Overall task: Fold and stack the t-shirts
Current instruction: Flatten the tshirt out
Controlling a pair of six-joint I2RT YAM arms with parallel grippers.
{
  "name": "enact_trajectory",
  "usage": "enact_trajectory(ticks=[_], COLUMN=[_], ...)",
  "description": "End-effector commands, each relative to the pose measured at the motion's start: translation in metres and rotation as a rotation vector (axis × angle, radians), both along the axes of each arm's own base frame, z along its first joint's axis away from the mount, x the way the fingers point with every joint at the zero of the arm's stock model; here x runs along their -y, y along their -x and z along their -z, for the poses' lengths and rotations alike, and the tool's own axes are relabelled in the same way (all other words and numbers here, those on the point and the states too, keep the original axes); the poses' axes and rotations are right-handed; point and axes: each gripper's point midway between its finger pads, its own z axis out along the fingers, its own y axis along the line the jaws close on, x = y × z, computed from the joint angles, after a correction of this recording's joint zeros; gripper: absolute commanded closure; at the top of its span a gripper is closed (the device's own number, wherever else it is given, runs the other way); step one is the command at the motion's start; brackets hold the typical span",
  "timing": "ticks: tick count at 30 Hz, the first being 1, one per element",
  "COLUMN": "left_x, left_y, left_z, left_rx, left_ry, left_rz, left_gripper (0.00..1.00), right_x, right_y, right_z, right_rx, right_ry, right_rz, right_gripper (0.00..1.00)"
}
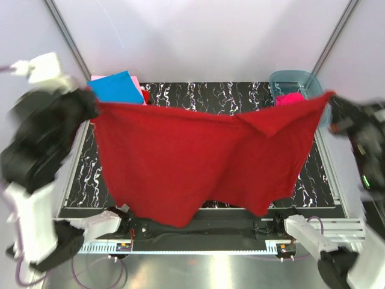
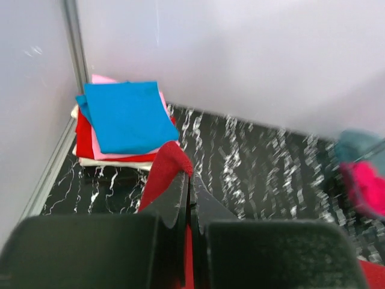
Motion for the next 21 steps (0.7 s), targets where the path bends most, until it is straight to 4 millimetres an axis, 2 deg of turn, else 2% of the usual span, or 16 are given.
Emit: enact_trajectory(ticks=[1,3,5,6,7,8,9,10,11,12,13,14,15,16,17,21], left_x=[0.032,0.042,0.042,0.038,0.033,0.027,0.027,0.025,0.022,0.022,0.022,0.021,0.023,0.024,0.024,0.033], left_y=[-0.08,-0.131,-0.191,-0.212,-0.225,-0.263,-0.276,-0.274,-0.286,-0.284,-0.282,-0.271,-0.266,-0.262,-0.249,-0.22], left_z=[0.04,0.086,0.141,0.159,0.152,0.212,0.228,0.244,0.253,0.258,0.292,0.263,0.263,0.277,0.249,0.223], left_rx=[-0.143,-0.283,-0.433,-0.484,-0.493,-0.638,-0.683,-0.757,-0.757,-0.771,-0.834,-0.752,-0.729,-0.722,-0.656,-0.619], left_ry=[-0.107,-0.114,-0.095,-0.09,-0.078,-0.093,-0.08,-0.061,-0.044,-0.04,-0.053,-0.044,-0.04,-0.039,-0.024,-0.063], left_rz=[0.016,0.031,0.032,0.015,0.001,-0.03,-0.025,-0.035,-0.052,-0.052,-0.064,-0.066,-0.051,-0.044,-0.038,-0.031], left_gripper=[1.0,1.0,1.0,1.0,1.0,0.85,0.67,0.45,0.28,0.21,0.17,0.13,0.01,0.01,0.01,0.01], right_x=[-0.008,-0.017,-0.032,-0.035,-0.05,-0.058,-0.075,-0.09,-0.093,-0.099,-0.101,-0.108,-0.108,-0.108,-0.104,-0.104], right_y=[-0.131,-0.182,-0.262,-0.287,-0.346,-0.358,-0.377,-0.416,-0.412,-0.414,-0.408,-0.42,-0.404,-0.396,-0.395,-0.373], right_z=[0.051,0.085,0.152,0.142,0.216,0.252,0.205,0.299,0.304,0.33,0.326,0.319,0.385,0.346,0.361,0.343], right_rx=[-0.24,-0.349,-0.531,-0.517,-0.68,-0.801,-0.675,-0.836,-0.855,-0.917,-0.933,-0.874,-1.024,-0.925,-0.916,-0.91], right_ry=[0.072,0.091,0.144,0.133,0.173,0.196,0.162,0.179,0.137,0.124,0.103,0.087,0.105,0.083,0.078,0.077], right_rz=[0.106,0.116,0.119,0.109,0.08,0.047,-0.032,-0.075,-0.088,-0.111,-0.112,-0.122,-0.121,-0.124,-0.104,-0.112], right_gripper=[1.0,1.0,1.0,1.0,1.0,0.99,0.77,0.34,0.01,0.0,0.0,0.0,0.0,0.0,0.0,0.0])
